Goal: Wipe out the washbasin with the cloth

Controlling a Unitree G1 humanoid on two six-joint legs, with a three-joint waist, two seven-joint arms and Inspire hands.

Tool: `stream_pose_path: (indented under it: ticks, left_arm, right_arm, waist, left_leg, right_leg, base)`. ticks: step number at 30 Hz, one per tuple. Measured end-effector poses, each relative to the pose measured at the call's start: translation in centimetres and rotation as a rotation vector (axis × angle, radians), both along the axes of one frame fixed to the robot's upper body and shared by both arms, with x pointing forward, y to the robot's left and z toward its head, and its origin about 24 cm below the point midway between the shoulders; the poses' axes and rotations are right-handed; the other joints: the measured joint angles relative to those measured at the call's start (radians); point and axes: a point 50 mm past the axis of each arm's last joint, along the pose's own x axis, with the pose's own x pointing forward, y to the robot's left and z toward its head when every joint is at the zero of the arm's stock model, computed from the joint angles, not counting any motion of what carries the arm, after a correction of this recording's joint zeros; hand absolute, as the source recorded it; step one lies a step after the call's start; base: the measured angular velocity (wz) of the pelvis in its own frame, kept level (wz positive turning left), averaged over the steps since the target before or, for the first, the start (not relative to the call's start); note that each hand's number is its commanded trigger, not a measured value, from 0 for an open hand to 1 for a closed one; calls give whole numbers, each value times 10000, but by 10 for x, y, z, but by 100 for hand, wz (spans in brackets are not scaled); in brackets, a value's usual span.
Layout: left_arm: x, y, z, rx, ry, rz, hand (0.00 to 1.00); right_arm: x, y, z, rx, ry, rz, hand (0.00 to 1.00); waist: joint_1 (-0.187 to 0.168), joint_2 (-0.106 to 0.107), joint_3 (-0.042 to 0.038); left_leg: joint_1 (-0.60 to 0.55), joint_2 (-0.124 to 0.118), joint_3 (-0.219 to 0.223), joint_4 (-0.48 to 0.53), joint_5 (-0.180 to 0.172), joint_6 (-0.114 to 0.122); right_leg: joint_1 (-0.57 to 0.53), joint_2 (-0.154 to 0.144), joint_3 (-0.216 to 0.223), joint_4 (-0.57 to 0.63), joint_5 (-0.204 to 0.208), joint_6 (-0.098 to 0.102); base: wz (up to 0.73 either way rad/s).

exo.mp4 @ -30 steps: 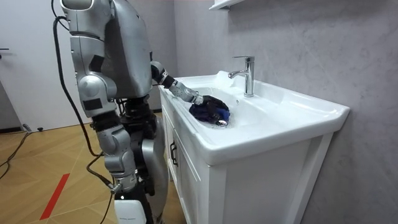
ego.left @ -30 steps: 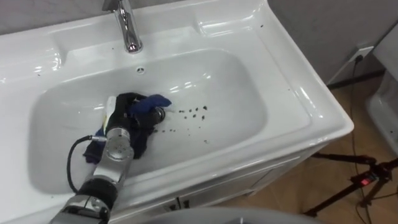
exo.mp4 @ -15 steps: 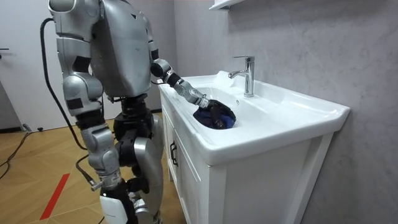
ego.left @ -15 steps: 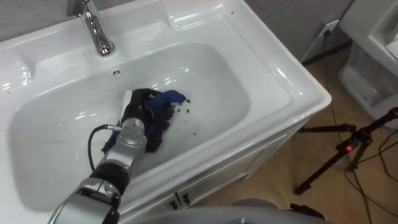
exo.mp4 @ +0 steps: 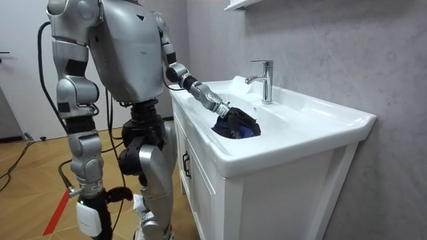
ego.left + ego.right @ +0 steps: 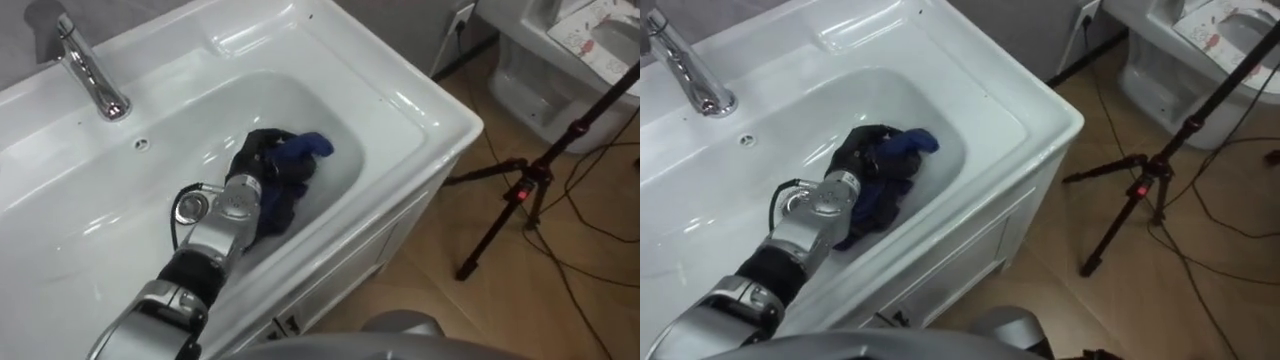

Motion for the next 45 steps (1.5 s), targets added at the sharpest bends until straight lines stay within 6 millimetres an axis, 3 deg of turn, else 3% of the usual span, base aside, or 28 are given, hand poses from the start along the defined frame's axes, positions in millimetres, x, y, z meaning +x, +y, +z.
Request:
stream_pose_path:
  ticks: [4,8,15,16,18,24,30,36,43,45]
  left_arm:
    - [8,-3,6,-187,14,32,100]
    - [18,-13,16,-564,-249,-108,100]
    - [22,-31,32,-682,-815,-804,100]
    - [23,-34,37,-503,-1102,-1034,100]
    - [24,-37,42,-51,-1450,-1381,100]
    - [25,-37,42,696,-1667,-1827,100]
    - [19,-16,19,1625,-1007,-1613,100]
    - [0,7,-8,2511,-364,-1368,100]
    - [-19,31,-28,3567,313,-1172,100]
    - [-23,41,-31,4085,471,-1051,100]
  right_arm:
    - [-8,0,0,-99,672,744,0]
    - [-8,0,0,-155,859,1305,0]
    - [-7,1,0,-108,917,1659,0]
    - [-6,2,0,-25,879,1656,0]
    - [-5,2,0,33,841,1661,0]
    - [-5,2,0,37,908,1630,0]
    - [-7,1,0,-1,1022,1393,0]
    - [-5,-1,2,-91,553,1108,0]
    - [-2,-4,3,-395,310,1062,0]
    - [1,-6,3,-530,108,920,0]
  waist:
    - [-110,-17,61]
    - [-235,104,111]
    - [-263,404,61]
    - [-262,357,96]
    - [-263,374,85]
    - [-243,333,113]
    - [-39,302,160]
    - [431,294,99]
    - [1093,395,-115]
    - [1181,416,-126]
  left_leg:
    - [-39,-9,-15,-1,-150,238]
    - [-236,14,-43,-2,-398,428]
    - [-361,-43,-25,-12,-460,531]
    - [-385,-48,-18,-1,-458,534]
    - [-386,-46,-18,27,-455,534]
    - [-328,-43,-36,43,-455,534]
    - [-48,-9,-67,-101,-489,482]
    - [10,28,-68,-14,-509,436]
    - [18,61,-366,2,-490,402]
    - [60,59,-467,8,-488,399]
  right_leg:
    - [-122,-5,-28,81,-36,71]
    - [-303,57,-53,99,23,190]
    - [-327,12,6,85,92,304]
    - [-354,9,54,87,93,305]
    - [-352,-10,143,85,93,305]
    - [-226,-33,198,24,91,309]
    - [32,120,201,-63,69,292]
    - [-55,191,206,264,13,200]
    - [42,202,157,246,-50,149]
    - [112,204,137,235,-62,145]
  base:
    - [1]
    - [5]
    - [-1]
    - [0]
    - [0]
    - [0]
    - [-4]
    - [-6]
    - [5]
    - [13]
